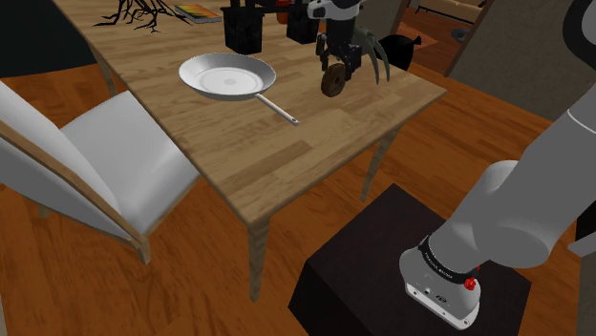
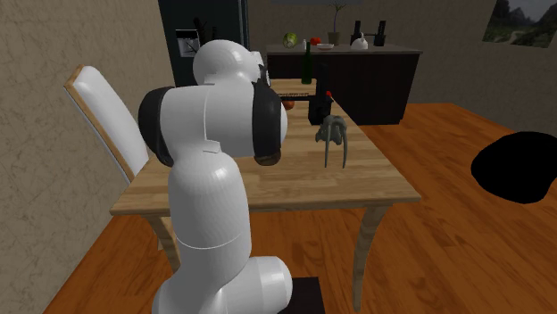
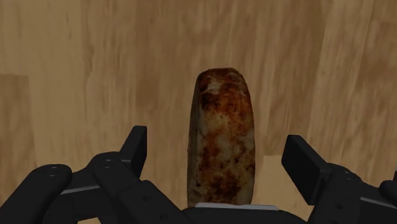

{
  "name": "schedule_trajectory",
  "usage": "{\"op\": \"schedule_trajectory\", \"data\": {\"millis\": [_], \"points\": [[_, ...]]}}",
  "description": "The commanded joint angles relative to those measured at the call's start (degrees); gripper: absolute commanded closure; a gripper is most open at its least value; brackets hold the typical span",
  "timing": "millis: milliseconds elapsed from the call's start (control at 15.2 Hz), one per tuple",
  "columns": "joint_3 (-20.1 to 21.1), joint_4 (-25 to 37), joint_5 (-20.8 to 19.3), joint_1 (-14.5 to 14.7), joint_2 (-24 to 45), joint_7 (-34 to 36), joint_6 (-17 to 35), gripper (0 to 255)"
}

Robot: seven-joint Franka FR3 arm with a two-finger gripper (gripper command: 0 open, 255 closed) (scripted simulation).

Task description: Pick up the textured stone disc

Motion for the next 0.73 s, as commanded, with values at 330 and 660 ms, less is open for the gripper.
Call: {"op": "schedule_trajectory", "data": {"millis": [330, 660], "points": [[0.0, -0.3, 0.0, 0.0, 0.1, 0.1, 0.4, 255], [0.0, 0.5, 0.0, 0.0, 0.0, -0.1, -0.5, 255]]}}
